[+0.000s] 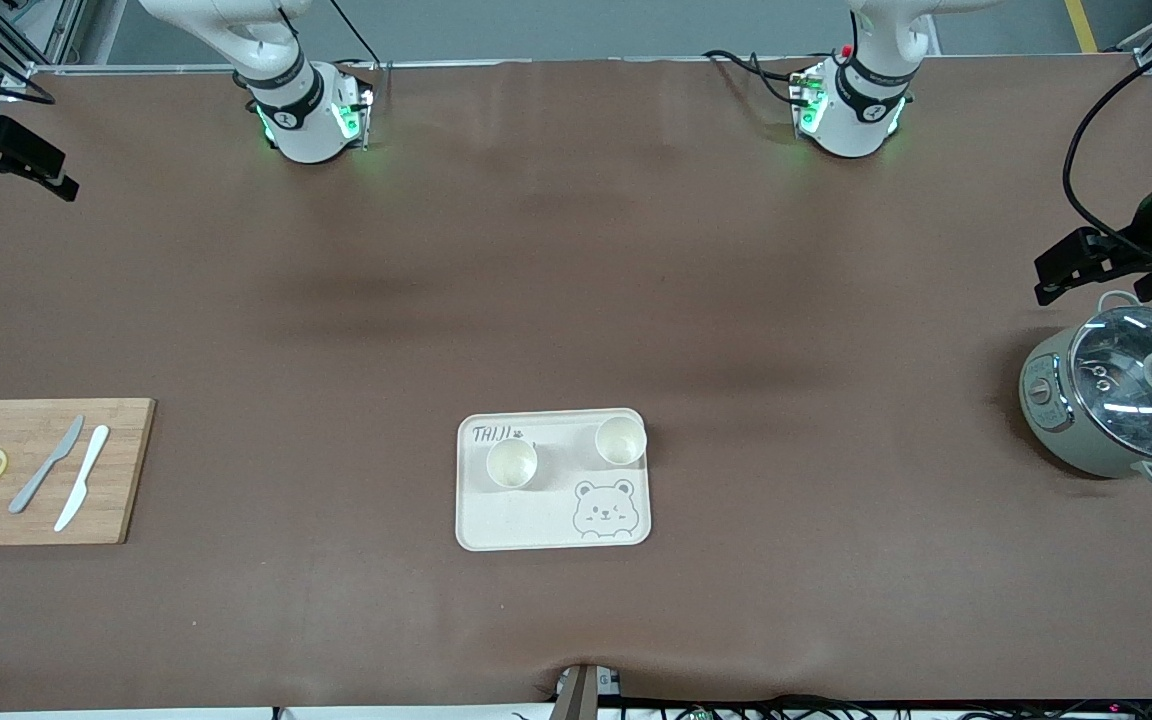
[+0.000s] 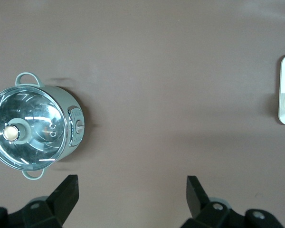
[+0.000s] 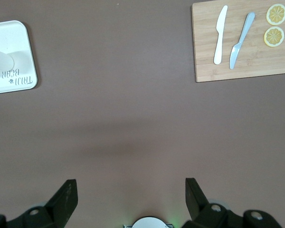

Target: Place white IKEA cup upright on tray with both arms

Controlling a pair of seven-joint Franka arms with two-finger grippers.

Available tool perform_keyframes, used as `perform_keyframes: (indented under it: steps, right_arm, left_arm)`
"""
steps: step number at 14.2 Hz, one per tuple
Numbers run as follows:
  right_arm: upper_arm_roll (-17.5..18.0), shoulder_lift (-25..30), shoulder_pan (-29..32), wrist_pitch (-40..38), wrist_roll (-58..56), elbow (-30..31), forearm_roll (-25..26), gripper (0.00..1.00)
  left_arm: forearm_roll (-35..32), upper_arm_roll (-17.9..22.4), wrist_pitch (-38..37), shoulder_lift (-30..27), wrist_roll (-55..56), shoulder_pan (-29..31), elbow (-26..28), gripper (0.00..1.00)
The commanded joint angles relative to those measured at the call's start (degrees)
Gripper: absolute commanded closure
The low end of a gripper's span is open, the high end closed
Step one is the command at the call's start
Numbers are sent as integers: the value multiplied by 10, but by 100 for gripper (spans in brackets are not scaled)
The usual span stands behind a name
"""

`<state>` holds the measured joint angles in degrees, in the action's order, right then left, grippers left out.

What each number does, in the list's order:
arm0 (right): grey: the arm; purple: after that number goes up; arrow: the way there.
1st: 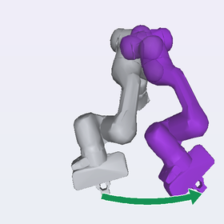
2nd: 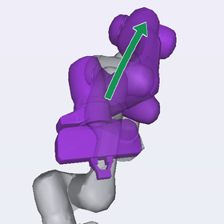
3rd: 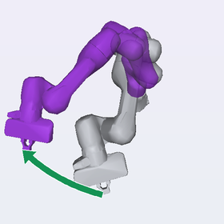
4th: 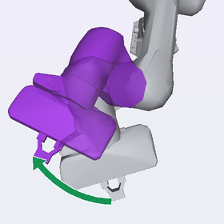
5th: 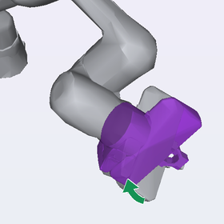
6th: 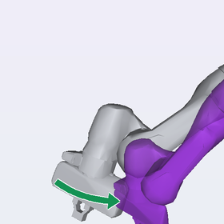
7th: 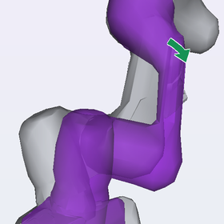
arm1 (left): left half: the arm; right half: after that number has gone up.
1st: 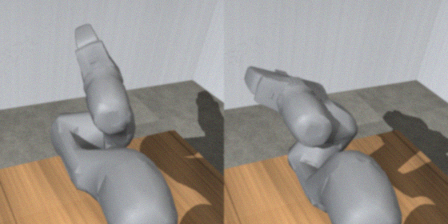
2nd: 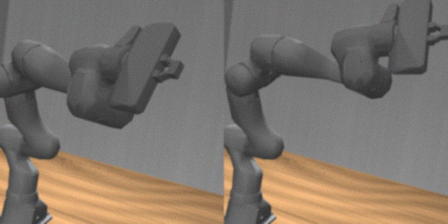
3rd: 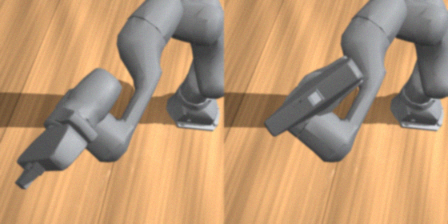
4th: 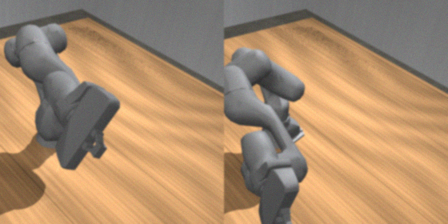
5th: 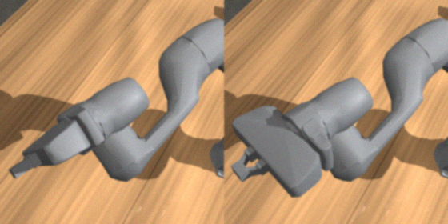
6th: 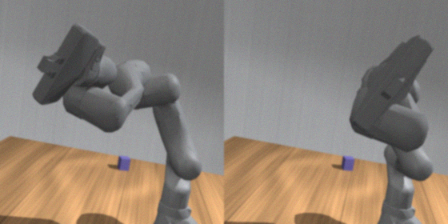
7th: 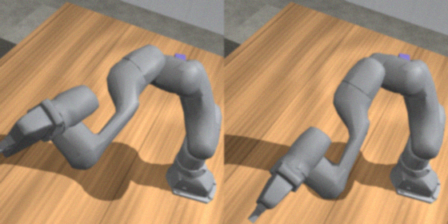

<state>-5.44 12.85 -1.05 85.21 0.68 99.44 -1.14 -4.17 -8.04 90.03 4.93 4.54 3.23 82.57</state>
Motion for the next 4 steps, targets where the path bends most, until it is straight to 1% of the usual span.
perform_keyframes:
  steps: [1,3,4]
  right_arm:
    - [6,-6,6,-9,-6,-19,3,0]
    - [6,-6,6,-9,-6,-22,3,0]
    - [6,-6,6,-9,-6,-24,3,0]
  left_arm:
    - [8,-2,-9,-4,0,3,-7,0]
    - [7,-1,-9,-1,-2,2,-7,0]
    - [7,0,-9,-1,-7,1,-16,0]
